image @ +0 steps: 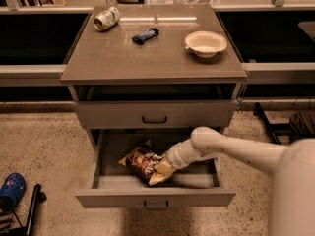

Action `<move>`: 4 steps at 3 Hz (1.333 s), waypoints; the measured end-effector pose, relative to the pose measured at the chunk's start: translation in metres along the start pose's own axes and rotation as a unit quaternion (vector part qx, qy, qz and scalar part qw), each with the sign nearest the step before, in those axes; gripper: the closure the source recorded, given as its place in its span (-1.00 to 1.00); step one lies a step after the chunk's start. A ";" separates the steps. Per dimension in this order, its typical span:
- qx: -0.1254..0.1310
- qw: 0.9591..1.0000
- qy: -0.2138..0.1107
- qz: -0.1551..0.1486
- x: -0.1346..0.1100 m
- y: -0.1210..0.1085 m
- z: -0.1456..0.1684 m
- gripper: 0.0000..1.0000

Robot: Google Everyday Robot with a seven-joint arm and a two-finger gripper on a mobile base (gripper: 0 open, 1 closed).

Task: Pick brown chip bag from middle drawer and place on counter

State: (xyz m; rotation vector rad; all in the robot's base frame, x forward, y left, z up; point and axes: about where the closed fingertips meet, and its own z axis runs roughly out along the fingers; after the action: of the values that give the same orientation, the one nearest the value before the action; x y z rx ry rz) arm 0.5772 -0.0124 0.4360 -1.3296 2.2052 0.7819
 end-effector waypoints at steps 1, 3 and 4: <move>0.003 0.995 -0.070 -0.072 -0.023 0.034 -0.044 1.00; -0.020 0.945 -0.143 -0.293 -0.044 0.159 -0.131 1.00; 0.009 0.895 -0.148 -0.421 -0.087 0.198 -0.224 1.00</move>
Offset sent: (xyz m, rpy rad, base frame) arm -0.1747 -0.0775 0.2774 0.3988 -1.1361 0.5062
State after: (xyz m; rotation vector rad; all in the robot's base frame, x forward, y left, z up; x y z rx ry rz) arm 0.4188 -0.0319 0.7034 -1.7949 1.1944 0.5536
